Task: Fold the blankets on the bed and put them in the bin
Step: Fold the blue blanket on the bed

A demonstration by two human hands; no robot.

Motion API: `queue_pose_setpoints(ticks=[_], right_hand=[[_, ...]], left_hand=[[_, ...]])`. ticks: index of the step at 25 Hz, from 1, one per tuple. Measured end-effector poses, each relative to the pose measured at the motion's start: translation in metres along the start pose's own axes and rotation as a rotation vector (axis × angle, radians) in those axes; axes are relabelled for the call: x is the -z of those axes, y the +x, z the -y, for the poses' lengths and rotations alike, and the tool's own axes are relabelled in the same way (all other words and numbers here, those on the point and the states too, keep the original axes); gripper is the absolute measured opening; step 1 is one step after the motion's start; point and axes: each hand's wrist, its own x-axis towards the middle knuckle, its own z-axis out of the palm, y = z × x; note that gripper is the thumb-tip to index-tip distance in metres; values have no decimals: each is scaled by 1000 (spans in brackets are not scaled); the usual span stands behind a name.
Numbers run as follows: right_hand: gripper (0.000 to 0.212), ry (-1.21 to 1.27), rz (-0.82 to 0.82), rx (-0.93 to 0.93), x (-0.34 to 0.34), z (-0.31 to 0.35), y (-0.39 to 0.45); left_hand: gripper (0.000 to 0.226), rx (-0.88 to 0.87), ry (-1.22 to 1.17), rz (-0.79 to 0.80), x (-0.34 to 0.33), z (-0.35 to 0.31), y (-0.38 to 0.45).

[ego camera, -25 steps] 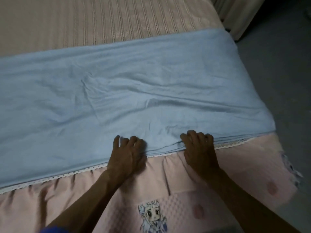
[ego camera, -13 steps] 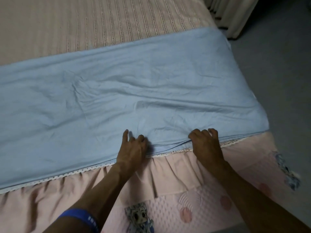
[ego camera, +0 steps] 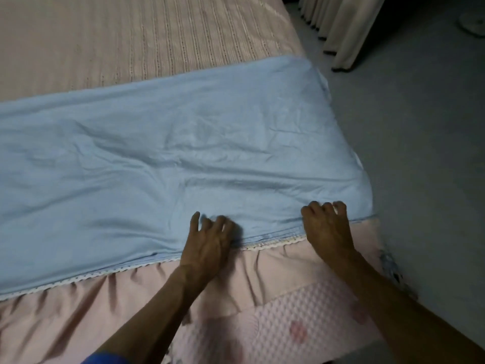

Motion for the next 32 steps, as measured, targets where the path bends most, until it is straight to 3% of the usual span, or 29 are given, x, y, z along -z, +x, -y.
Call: queue_pose_setpoints(ticks=[1,4,6,11,15,17,19,20,22,25,28,30,32], right_hand=[[11,37,-35,78,-4,-16,-1],[26,176,-62,220,-15,-59,-11],[26,118,-111,205,-19,-81,-7],[29,19,-118,66,-15,-146,-2],[13,-63,129,49,-4,-177,-10],[33,-103,412,-31,3,-195,-22],[23,-238,649,-93,12,-202,-31],[16,-244,657,-138,17,-199,-32],[16,-111,521,-181,16,-178,-21],[49,13,316,10,10,-143,11],[48,-6,607,-32,46,-131,31],[38,26,592,-51,73,-133,22],[32,133,467,-43,110,-144,5]], left_hand=[[44,8,17,-17,0,-10,8],[38,66,-48,-52,3,-54,26],[44,88,-60,-169,6,-59,29],[36,67,-127,-136,1,-61,9],[24,173,-118,-57,14,-97,35],[38,164,-67,68,18,-107,48],[41,176,-55,167,26,-108,53],[43,175,-65,159,27,-107,56],[45,197,-58,119,26,-113,60],[64,164,-130,173,37,-140,60],[69,67,-287,291,60,-165,46],[49,130,-303,261,78,-172,28],[49,240,-343,257,97,-182,5]])
